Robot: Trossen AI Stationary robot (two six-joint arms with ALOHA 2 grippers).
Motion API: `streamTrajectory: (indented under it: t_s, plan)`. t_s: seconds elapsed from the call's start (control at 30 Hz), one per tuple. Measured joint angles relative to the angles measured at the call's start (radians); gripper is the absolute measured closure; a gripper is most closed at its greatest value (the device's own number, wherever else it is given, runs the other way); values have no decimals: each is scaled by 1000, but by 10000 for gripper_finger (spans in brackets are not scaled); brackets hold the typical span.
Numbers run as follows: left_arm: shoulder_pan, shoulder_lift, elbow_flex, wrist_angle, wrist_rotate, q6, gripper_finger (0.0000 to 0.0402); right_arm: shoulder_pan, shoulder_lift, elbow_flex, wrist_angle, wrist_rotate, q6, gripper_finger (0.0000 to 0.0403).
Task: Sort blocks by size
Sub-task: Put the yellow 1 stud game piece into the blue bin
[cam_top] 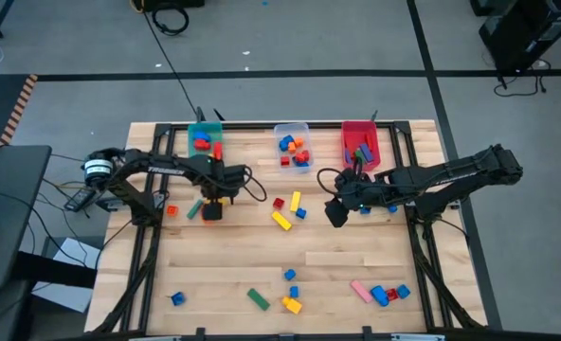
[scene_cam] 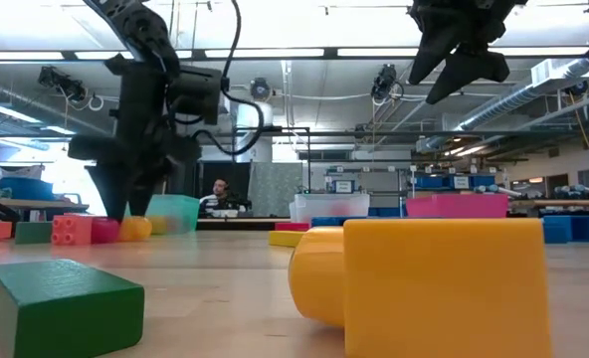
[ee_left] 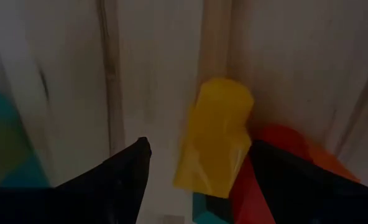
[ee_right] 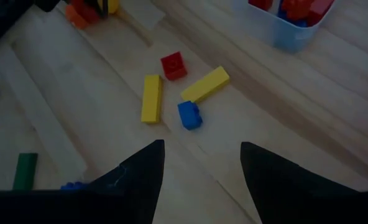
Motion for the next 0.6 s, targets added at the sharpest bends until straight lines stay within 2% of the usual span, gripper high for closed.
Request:
streamTrajectory:
  t_s: [0.33, 0.43, 0.6]
  plan:
    - [0, 0, -89, 72, 0, -2, 126, 0, 0, 0, 20, 4, 1, 178]
    - [0, -3, -94, 81, 4, -21, 157, 0, 0, 0, 28, 5, 1, 178]
    - [-1, -2, -88, 93, 8, -64, 239, 0, 0, 0, 28, 6, 1, 178]
